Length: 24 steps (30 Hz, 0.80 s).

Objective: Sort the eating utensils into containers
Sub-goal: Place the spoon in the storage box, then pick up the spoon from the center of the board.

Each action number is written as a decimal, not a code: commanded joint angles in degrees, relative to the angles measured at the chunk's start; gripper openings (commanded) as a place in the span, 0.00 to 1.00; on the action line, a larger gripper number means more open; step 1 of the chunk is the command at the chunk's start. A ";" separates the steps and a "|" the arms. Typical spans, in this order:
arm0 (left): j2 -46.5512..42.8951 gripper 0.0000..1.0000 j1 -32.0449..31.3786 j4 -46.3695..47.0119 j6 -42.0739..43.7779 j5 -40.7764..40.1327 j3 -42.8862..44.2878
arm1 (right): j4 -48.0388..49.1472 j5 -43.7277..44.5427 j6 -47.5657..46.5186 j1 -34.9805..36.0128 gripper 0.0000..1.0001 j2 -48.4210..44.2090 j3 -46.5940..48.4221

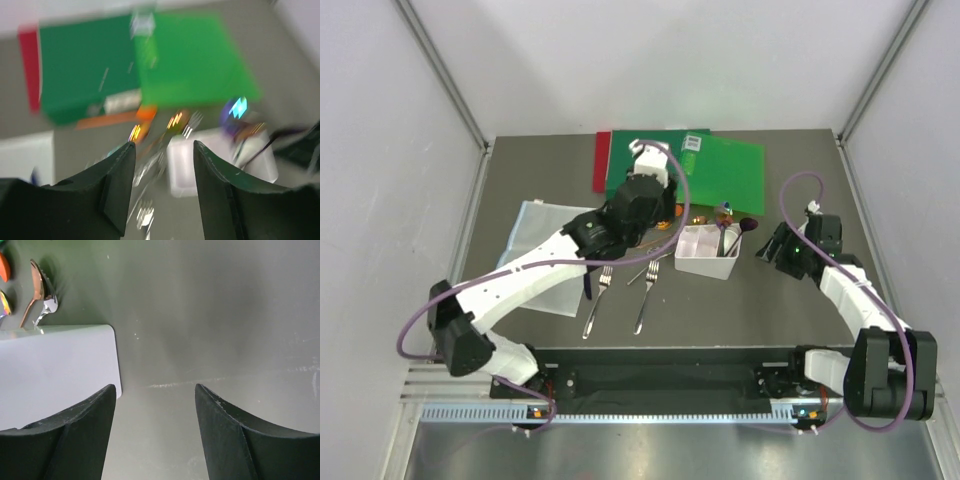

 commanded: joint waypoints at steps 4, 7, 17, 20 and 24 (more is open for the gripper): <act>-1.46 0.54 1.84 -30.31 -11.13 3.16 -5.14 | 4.85 -1.25 0.33 -0.60 0.64 0.91 -1.80; 0.56 0.54 1.84 -28.56 -12.53 8.95 -9.17 | 6.17 -1.25 1.21 -0.60 0.64 0.12 -2.77; 8.04 0.53 2.19 -17.22 -15.87 16.08 -20.52 | 4.33 -0.20 0.51 -0.51 0.64 -3.22 -3.83; 8.04 0.52 2.19 -15.02 -16.32 17.14 -22.28 | 4.33 -0.02 0.59 -0.51 0.64 -3.66 -4.17; 8.57 0.52 2.19 -13.96 -15.27 18.72 -22.28 | 4.86 -0.28 0.86 -0.51 0.64 -2.87 -4.18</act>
